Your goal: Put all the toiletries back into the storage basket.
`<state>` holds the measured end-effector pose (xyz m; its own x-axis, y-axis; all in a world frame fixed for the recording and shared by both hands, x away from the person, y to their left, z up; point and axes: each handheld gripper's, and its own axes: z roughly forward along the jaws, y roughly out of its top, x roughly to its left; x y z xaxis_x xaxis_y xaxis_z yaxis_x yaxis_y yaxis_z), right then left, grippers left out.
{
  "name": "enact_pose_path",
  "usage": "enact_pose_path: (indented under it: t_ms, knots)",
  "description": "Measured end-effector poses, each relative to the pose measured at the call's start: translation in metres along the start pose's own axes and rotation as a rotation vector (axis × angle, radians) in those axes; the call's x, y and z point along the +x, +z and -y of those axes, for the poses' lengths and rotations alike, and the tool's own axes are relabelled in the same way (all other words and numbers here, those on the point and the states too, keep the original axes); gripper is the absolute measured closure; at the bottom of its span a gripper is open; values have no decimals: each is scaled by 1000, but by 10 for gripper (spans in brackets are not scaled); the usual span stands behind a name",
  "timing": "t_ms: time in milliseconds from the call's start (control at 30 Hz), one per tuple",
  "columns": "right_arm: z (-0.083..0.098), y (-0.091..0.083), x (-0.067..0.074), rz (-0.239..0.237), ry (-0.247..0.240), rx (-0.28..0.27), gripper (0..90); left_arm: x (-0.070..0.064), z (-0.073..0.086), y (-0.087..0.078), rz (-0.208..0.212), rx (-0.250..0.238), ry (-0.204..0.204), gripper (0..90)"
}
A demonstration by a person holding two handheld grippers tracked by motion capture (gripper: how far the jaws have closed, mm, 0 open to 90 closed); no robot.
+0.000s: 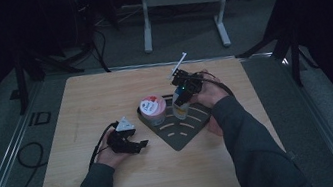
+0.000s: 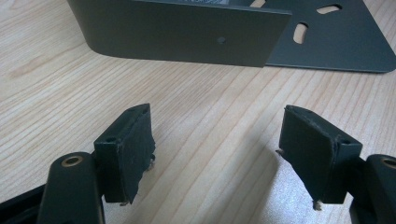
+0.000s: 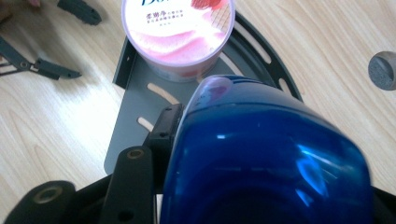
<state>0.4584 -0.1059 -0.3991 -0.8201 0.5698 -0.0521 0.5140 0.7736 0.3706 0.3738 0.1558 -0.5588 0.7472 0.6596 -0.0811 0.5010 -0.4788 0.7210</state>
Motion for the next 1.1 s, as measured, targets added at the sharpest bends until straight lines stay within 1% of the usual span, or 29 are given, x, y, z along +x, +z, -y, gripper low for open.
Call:
enact_pose_path:
  t_ms: [67, 133, 433, 500, 600, 700, 767, 867, 1100]
  knots:
    - [-3, 1, -2, -2, 8, -6, 547, -1, 0, 0, -4, 1, 2, 257]
    - [-5, 6, -4, -2, 20, 1, 547, -1, 0, 0, -5, 1, 3, 256]
    - [-10, 17, -9, -7, 52, 2, 548, -1, 0, 0, -5, 1, 3, 256]
    - [-12, 21, -11, 0, 51, 14, 547, -1, 0, 0, -5, 1, 4, 256]
    - [-13, 23, -12, 6, 57, 15, 548, -1, 0, 0, -4, 1, 4, 257]
    - [-14, 26, -14, 0, 66, 17, 548, -1, 0, 0, -4, 3, 6, 257]
    - [-15, 29, -16, 9, 69, 20, 547, -1, 0, 0, -3, 3, 5, 257]
    - [-18, 31, -17, 17, 69, 29, 548, -1, 0, 0, -2, 3, 5, 256]
    - [-26, 32, -17, 25, 69, 24, 548, -1, 1, -1, -2, 3, 5, 257]
